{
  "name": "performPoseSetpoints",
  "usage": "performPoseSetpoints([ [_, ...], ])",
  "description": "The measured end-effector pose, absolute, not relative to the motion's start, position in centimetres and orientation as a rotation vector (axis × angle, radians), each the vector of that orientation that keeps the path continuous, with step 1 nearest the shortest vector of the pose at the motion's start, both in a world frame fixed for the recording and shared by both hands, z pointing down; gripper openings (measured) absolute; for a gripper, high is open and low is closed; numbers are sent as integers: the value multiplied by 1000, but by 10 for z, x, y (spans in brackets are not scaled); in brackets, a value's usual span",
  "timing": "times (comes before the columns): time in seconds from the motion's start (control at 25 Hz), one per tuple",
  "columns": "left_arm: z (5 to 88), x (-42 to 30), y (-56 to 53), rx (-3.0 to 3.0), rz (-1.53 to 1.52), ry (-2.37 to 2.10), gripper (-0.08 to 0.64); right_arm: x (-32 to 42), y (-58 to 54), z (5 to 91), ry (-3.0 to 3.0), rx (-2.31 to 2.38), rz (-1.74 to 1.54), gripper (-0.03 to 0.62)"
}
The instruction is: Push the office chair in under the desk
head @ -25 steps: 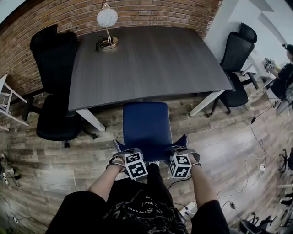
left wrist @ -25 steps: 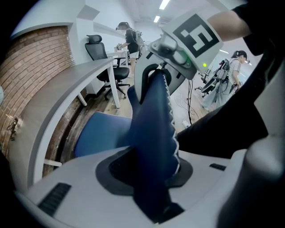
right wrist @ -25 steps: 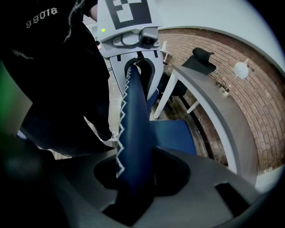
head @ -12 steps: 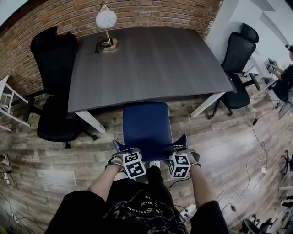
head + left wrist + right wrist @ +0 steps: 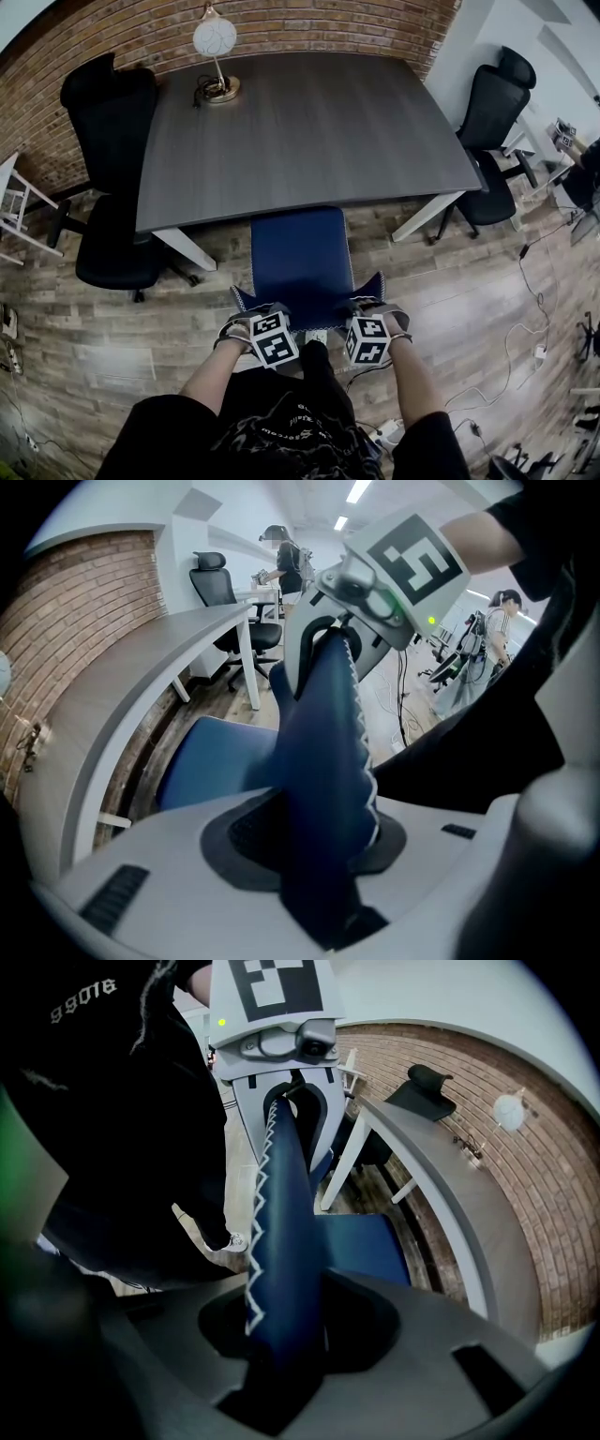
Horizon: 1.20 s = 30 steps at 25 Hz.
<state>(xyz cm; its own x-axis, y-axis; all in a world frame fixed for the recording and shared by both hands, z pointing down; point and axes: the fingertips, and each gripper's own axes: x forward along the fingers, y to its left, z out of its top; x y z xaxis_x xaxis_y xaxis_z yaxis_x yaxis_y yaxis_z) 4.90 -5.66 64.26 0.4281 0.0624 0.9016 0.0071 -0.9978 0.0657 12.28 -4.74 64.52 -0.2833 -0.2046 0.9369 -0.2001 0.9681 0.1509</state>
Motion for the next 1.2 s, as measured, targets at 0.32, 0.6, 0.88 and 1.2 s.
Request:
performPoseSetpoints([
  [0.32,644,57,-68,2609,1648,31,133,131,-59,646,-1870,276,-15,110],
  [0.6,645,62,-79,2600,1644,21,133,137,-72,649,-1868,267,-30,110],
  [0.88,645,69,-89,2598,1632,15,133,143,-84,648,-1869,255,-33,111],
  [1.2,647,76,-98,2592,1635,9,135,150,-93,650,-1872,243,-38,112],
])
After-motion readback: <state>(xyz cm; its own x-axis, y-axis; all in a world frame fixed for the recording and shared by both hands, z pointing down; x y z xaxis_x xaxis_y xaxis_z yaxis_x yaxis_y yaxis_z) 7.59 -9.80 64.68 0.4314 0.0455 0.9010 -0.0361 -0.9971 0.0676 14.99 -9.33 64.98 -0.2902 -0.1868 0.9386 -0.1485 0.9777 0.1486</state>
